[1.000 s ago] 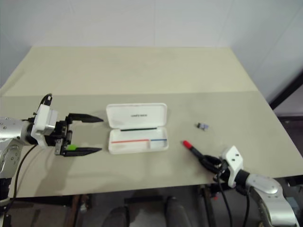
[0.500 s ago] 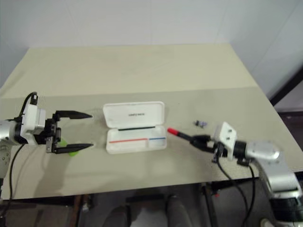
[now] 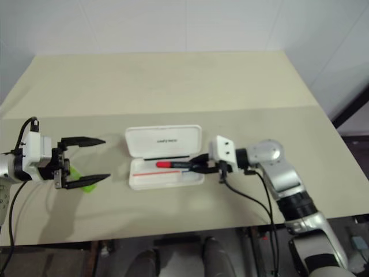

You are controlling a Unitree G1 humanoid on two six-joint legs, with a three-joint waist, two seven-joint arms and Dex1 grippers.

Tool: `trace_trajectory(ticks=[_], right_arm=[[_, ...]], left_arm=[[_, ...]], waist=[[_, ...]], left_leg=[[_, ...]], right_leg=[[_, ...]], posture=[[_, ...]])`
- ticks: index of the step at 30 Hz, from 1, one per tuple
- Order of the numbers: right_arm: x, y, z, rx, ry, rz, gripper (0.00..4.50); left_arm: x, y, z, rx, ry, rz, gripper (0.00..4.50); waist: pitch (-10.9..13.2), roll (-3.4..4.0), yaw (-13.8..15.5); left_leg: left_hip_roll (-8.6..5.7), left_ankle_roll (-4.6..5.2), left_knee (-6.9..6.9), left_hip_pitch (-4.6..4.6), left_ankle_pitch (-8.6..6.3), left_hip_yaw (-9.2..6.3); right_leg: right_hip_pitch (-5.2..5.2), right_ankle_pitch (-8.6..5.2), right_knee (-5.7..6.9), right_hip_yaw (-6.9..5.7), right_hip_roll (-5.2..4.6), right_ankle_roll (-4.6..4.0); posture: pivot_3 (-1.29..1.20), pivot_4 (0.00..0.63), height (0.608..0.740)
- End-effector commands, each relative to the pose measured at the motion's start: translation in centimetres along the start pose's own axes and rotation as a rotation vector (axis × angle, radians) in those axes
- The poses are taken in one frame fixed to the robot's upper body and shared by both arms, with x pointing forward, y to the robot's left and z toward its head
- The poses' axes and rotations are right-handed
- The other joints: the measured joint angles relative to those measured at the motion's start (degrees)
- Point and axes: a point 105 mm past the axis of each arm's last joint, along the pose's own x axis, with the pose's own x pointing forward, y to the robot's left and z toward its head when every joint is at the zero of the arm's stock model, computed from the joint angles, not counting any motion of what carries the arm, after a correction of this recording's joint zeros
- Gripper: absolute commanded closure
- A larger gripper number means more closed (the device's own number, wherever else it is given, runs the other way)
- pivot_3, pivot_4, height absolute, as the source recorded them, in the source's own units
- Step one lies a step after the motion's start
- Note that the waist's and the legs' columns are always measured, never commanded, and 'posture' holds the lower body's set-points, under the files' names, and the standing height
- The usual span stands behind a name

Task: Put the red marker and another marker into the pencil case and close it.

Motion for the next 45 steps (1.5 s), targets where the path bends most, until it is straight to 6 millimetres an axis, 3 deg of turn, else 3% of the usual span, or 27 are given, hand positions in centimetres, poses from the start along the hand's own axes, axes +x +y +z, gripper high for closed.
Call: trace_trajectory(ticks=[1, 5, 11, 25, 26, 33, 37, 42, 45], right_arm=[[1.4, -1.6, 0.8, -0.078, -0.011, 0.012, 3.85], [2.9, -2.7, 0.7, -0.091, -0.019, 0.019, 3.85], [4.1, -2.7, 0.4, -0.105, -0.024, 0.058, 3.85], [5.2, -3.1, -1.4, -0.067, 0.019, 0.048, 3.85], [5.2, -3.2, -1.3, -0.074, 0.017, 0.042, 3.11], [5.4, -3.9, 0.7, -0.127, -0.049, 0.012, 0.61], [5.4, -4.0, 1.6, -0.136, -0.077, 0.014, 0.61], [4.6, -2.7, 5.5, -0.105, -0.221, 0.049, 0.61], [3.5, -1.9, 6.8, -0.048, -0.285, 0.050, 0.03]], left_arm=[[0.3, 0.3, 0.9, 0.047, -0.034, 0.020, 0.00], [0.6, 0.3, 1.0, 0.041, -0.042, 0.025, 0.00], [1.0, 0.0, 1.0, 0.034, -0.051, 0.029, 0.00], [2.0, -0.1, 1.2, 0.035, -0.078, 0.025, 0.00], [2.0, -0.1, 1.2, 0.035, -0.078, 0.024, 0.00], [2.2, 0.1, 1.1, 0.039, -0.081, 0.018, 0.00], [2.2, 0.1, 1.2, 0.040, -0.083, 0.017, 0.00], [2.1, -0.3, 1.2, 0.030, -0.088, 0.029, 0.00], [1.8, -0.9, 1.1, 0.011, -0.089, 0.068, 0.00]], waist=[[0.00, 0.01, -0.21], [0.01, 0.01, -0.45], [0.01, 0.03, -0.41], [0.01, 0.03, -0.47], [0.01, 0.03, -0.48], [0.02, 0.03, -0.51], [0.02, 0.03, -0.54], [0.03, 0.06, -0.45], [0.03, 0.05, -0.35]], left_leg=[[0.00, 0.00, 0.03, 0.03, 0.00, 0.00], [0.01, -0.01, 0.04, 0.11, 0.01, 0.00], [0.01, -0.01, 0.02, 0.06, 0.00, 0.00], [0.01, -0.03, 0.09, 0.12, 0.02, -0.01], [0.01, -0.03, 0.09, 0.12, 0.02, -0.01], [0.01, -0.03, 0.08, 0.12, 0.02, -0.01], [0.01, -0.03, 0.07, 0.12, 0.02, -0.01], [0.01, -0.03, 0.06, 0.09, 0.02, -0.02], [0.01, -0.05, 0.03, 0.10, 0.00, -0.05]], right_leg=[[0.01, 0.00, 0.03, 0.00, 0.00, 0.00], [-0.01, -0.02, 0.24, 0.00, 0.03, -0.03], [-0.08, -0.08, 0.34, 0.00, 0.02, -0.03], [-0.08, -0.08, 0.53, 0.00, 0.03, -0.03], [-0.08, -0.08, 0.53, 0.00, 0.03, -0.03], [-0.10, -0.09, 0.54, 0.00, 0.03, -0.04], [-0.10, -0.09, 0.55, 0.00, 0.04, -0.04], [-0.14, -0.12, 0.60, 0.00, 0.03, -0.02], [-0.14, -0.19, 0.63, 0.00, 0.03, -0.02]], posture=[[0.00, 0.150, 0.740], [0.00, 0.150, 0.740], [0.00, 0.150, 0.740], [0.00, 0.150, 0.740], [0.00, 0.150, 0.740], [0.00, 0.150, 0.740], [0.00, 0.150, 0.740], [0.00, 0.150, 0.740], [0.00, 0.150, 0.740]])
